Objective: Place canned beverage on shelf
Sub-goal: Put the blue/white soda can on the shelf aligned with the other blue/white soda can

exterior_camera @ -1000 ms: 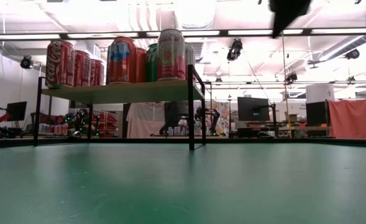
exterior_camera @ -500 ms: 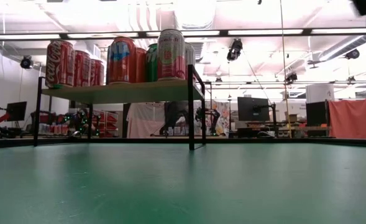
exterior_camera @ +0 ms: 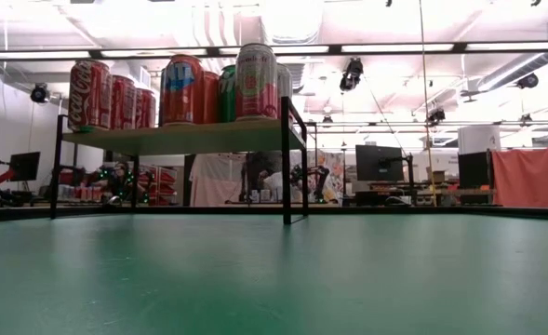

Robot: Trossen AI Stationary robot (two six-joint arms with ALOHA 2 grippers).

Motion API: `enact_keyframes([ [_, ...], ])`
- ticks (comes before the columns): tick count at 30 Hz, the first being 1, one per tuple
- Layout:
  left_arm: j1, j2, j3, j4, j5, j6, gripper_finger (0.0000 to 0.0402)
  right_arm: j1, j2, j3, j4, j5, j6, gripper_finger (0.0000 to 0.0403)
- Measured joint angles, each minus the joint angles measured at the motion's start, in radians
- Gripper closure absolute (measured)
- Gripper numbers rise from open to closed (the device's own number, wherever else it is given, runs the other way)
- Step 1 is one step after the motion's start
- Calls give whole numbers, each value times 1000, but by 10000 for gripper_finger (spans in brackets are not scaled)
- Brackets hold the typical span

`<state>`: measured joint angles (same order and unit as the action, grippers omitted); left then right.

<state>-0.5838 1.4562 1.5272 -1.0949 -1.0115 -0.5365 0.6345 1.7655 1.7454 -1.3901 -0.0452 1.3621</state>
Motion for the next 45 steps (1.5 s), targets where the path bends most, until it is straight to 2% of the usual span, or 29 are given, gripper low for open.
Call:
enact_keyframes([
  [19, -7, 4, 0, 12, 0, -18, 402, 3, 116, 0, 44, -35, -26, 41],
  [22, -7, 4, -2, 13, 0, -30, 402, 3, 126, 0, 43, -36, -27, 72],
  [27, -15, 21, -4, 16, 2, -24, 402, 3, 136, 0, 43, -30, -39, 167],
  [28, -18, 27, -4, 16, 18, -10, 402, 2, 135, 0, 42, -22, -47, 178],
  [33, -19, 53, -25, 117, 241, 129, 402, -4, 115, -2, 43, 30, -100, 178],
  [40, -18, 57, -194, 636, 600, 485, 402, -33, 99, 15, 57, 194, -262, 178],
  [42, -20, 57, -252, 743, 610, 523, 402, -45, 97, 25, 94, 242, -317, 178],
  [45, -18, 57, -331, 839, 574, 505, 402, -61, 96, 39, 152, 320, -412, 178],
])
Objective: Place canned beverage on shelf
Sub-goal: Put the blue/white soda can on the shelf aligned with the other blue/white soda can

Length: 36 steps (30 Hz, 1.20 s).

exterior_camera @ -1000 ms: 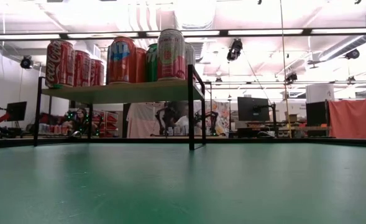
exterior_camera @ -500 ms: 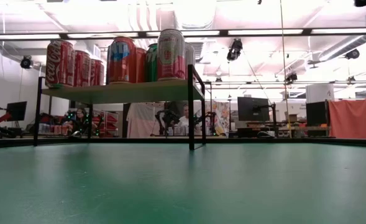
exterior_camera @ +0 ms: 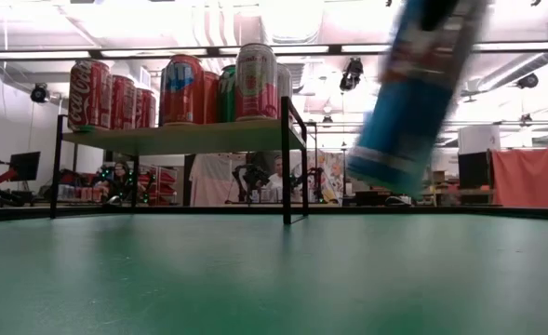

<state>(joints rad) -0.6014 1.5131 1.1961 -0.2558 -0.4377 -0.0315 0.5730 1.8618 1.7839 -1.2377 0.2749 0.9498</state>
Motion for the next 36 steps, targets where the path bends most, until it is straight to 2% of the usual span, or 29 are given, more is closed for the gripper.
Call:
enact_keyframes([
  [4, 1, 0, -69, 39, -72, -79, 402, -27, 0, 16, 76, 74, -121, 178],
  [8, 3, 0, -95, 38, -102, -152, 399, -57, 0, 25, 120, 136, -215, 178],
  [13, 6, -1, -110, 39, -119, -195, 368, -101, 0, 26, 209, 148, -328, 178],
  [17, 8, 0, -117, 35, -179, -237, 316, -130, 0, 26, 263, 147, -401, 178],
  [21, 8, 13, -120, 34, -217, -277, 242, -144, 0, 26, 290, 147, -450, 178],
  [25, 7, 45, -122, 28, -311, -287, 163, -152, 0, 26, 288, 145, -468, 178],
  [28, 8, 67, -122, 29, -322, -289, 117, -155, 0, 26, 302, 145, -477, 178],
  [32, 12, 103, -122, 30, -333, -305, 78, -165, 0, 26, 311, 145, -479, 178],
  [36, 15, 139, -117, 30, -357, -319, 67, -179, 0, 26, 322, 145, -485, 178],
])
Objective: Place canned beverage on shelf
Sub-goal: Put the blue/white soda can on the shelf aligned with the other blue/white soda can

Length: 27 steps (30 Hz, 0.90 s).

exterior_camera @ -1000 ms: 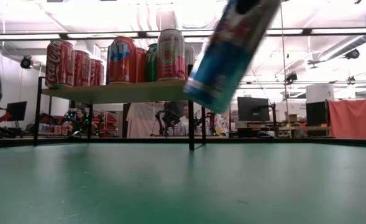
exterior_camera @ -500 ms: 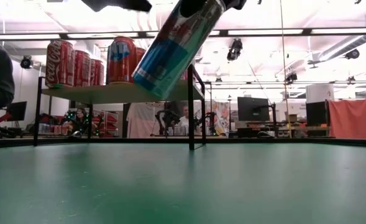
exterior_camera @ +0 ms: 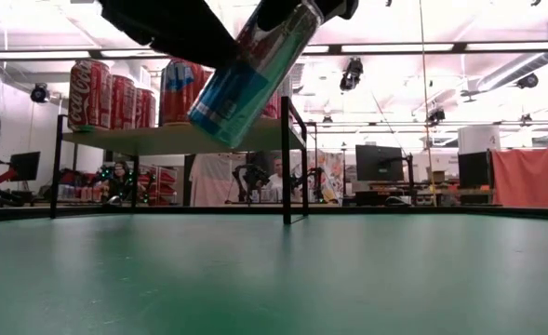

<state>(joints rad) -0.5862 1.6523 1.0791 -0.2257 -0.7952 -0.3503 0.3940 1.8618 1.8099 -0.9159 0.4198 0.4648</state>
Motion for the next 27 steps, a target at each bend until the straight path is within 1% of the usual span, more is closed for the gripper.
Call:
enact_keyframes([
  [4, 6, 22, 4, 2, -34, -17, 66, -9, 0, 0, 29, -3, -25, 178],
  [9, 15, 31, 5, 1, -86, -48, 66, -17, 0, 0, 75, -33, -58, 178],
  [13, 20, 30, 5, 10, -101, -52, 79, -22, 0, 0, 120, -35, -90, 178],
  [16, 20, 29, 5, 8, -128, -52, 109, -27, 0, 1, 137, -29, -125, 178],
  [20, 20, 26, 5, 5, -156, -48, 185, -37, 0, 1, 148, -28, -158, 178],
  [21, 20, 26, 5, 5, -159, -48, 195, -39, 0, 1, 148, -28, -162, 175],
  [27, 21, 16, 5, -4, -166, -56, 195, -41, -3, 1, 154, -23, -171, 104],
])
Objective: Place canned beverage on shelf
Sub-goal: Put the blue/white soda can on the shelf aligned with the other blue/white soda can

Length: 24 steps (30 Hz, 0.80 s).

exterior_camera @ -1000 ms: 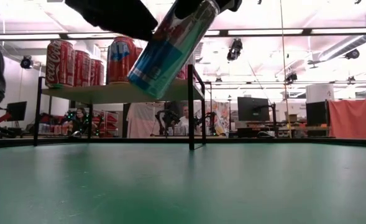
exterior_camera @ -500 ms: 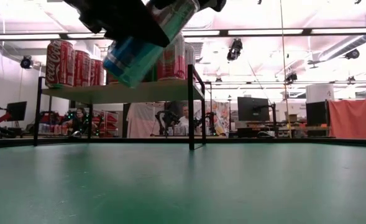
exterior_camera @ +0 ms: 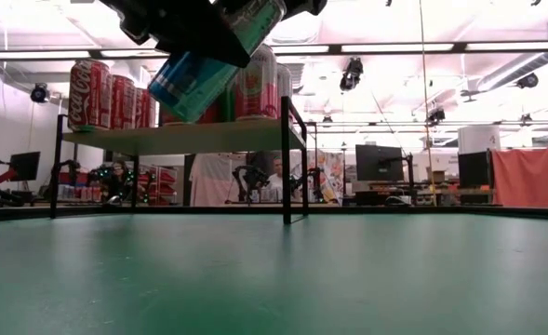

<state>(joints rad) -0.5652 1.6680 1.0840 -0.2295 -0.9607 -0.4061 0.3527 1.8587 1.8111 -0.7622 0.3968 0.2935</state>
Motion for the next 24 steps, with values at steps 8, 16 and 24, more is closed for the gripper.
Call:
enact_keyframes([
  [8, 0, -80, 0, -62, -7, 2, 195, 0, -61, 0, 2, 3, -47, 71],
  [16, 0, -180, 0, -112, -56, 61, 195, 0, -194, 0, 7, 44, -121, 74],
  [24, 1, -326, -56, -108, -108, 127, 195, 0, -327, -1, 6, 51, -189, 76],
])
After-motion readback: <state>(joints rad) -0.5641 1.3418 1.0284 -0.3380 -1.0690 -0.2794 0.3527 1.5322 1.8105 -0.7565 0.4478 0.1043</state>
